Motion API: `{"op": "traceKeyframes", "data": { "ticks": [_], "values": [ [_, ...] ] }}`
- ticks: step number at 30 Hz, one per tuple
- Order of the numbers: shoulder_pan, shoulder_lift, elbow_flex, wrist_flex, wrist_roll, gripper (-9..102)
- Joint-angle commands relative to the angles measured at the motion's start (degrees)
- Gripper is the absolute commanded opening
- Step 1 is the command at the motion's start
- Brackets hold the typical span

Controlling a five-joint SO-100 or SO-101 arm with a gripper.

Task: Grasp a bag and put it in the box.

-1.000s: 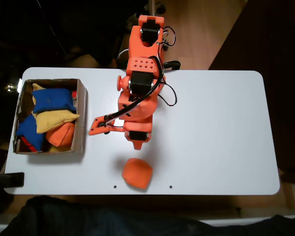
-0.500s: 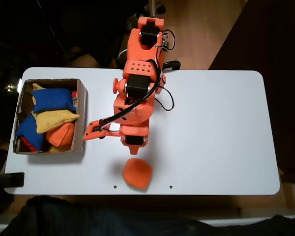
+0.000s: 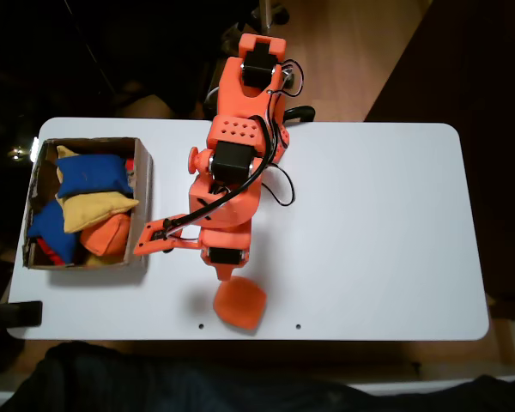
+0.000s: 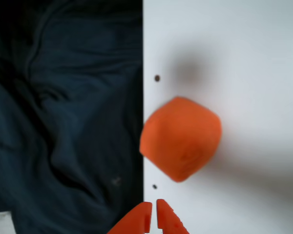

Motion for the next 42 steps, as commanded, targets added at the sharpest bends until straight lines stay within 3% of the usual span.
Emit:
{"op": "traceKeyframes", "data": {
  "ticks": [1,13,16,26,30,42],
  "values": [
    [0.4,-0.2,-2.7,-1.0,-0.6,1],
    [1.8,-3.6,-2.9,-1.1,-1.0,17],
    [2.2,-4.5,-2.9,-0.7,-0.9,27],
    [2.8,-6.8,-2.9,0.2,-3.1,35],
    [1.8,-7.1,-2.5,0.2,-3.1,52],
    [0.2,-7.8,-2.4,-0.5,-2.6,62]
  ]
}}
